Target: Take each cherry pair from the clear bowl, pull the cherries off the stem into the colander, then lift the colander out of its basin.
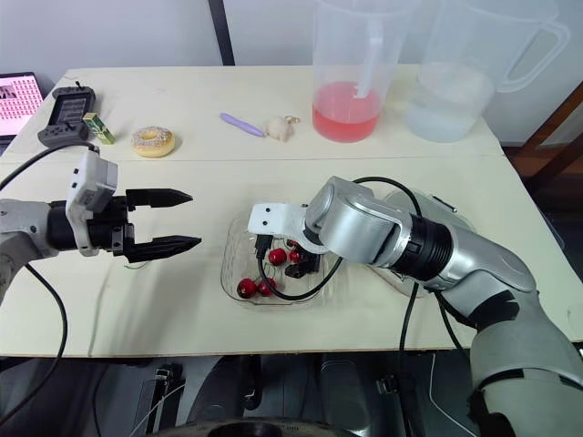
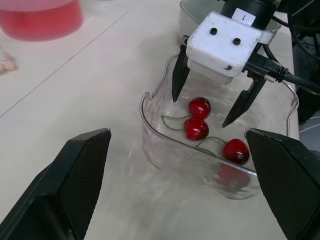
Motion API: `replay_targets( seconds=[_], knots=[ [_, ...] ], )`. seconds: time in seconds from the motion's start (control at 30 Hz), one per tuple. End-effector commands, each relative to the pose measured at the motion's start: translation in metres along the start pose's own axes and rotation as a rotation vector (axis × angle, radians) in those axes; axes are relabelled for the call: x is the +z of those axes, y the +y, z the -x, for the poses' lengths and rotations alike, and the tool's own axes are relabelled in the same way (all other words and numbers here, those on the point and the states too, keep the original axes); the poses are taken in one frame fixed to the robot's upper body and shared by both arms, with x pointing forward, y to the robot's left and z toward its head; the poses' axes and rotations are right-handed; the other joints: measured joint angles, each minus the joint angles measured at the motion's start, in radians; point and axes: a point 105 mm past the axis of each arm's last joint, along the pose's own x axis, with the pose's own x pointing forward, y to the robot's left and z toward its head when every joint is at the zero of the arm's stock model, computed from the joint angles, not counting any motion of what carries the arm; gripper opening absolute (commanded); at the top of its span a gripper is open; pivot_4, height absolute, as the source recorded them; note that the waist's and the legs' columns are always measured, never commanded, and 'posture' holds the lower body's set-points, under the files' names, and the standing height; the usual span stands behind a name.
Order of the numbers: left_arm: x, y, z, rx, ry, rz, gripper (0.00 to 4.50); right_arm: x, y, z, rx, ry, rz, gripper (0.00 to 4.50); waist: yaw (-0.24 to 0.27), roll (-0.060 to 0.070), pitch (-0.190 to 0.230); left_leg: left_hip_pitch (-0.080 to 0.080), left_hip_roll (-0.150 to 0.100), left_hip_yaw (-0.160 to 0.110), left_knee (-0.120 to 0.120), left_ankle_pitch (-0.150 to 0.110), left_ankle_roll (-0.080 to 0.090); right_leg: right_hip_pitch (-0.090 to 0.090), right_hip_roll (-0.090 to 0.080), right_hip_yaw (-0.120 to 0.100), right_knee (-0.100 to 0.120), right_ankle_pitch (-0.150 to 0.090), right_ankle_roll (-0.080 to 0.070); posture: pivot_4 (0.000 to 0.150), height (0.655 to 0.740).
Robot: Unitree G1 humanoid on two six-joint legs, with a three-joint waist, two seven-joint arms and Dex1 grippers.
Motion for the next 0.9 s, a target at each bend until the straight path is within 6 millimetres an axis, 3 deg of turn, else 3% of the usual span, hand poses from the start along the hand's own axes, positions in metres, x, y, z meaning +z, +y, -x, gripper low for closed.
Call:
replay_targets(
  seconds=[0.03,0.37,0.47,0.6,0.67,0.9],
  knots=[
    [0.007,-0.003,0.002,-0.002,-0.01,-0.044,4.5,-0.002,0.004,-0.005,0.008,0.012,0.007,4.48,0.0,0.0,0.0,0.0,0.0,0.0,0.0,0.0,0.0,0.0,0.0,0.0,0.0,0.0,0.0,0.15,0.7383],
    [0.007,-0.004,0.001,-0.005,-0.012,-0.045,4.5,-0.006,0.005,-0.01,0.0,0.042,0.004,4.48,0.001,0.0,0.0,0.0,0.0,0.0,0.0,0.0,0.0,0.001,0.0,0.0,0.0,0.0,0.0,0.15,0.7383],
    [0.007,-0.004,0.001,-0.006,-0.014,-0.046,4.5,-0.006,0.004,-0.01,-0.005,0.044,0.005,3.69,0.001,0.0,0.0,0.0,0.0,0.0,0.0,0.0,0.0,0.001,0.0,0.0,0.0,0.0,0.0,0.15,0.7383],
    [0.007,-0.004,0.0,-0.005,-0.016,-0.048,4.5,-0.005,0.003,-0.009,-0.014,0.043,0.009,1.67,0.001,0.0,0.0,0.0,0.0,-0.001,0.0,0.0,0.0,0.001,0.0,0.0,0.0,0.0,0.0,0.15,0.7383],
    [0.007,-0.003,0.0,-0.004,-0.015,-0.049,4.5,-0.005,0.002,-0.009,-0.019,0.04,0.012,0.99,0.001,0.0,0.0,0.0,0.0,-0.001,0.0,0.0,0.0,0.001,0.0,0.0,0.0,0.0,0.0,0.15,0.7383],
    [0.006,-0.003,-0.001,-0.005,-0.014,-0.05,4.5,0.01,-0.004,-0.003,-0.049,-0.022,0.05,0.84,0.001,0.0,0.0,0.0,0.0,-0.001,0.0,0.0,0.0,0.001,0.0,0.0,0.0,0.0,0.0,0.15,0.7383]
  ],
)
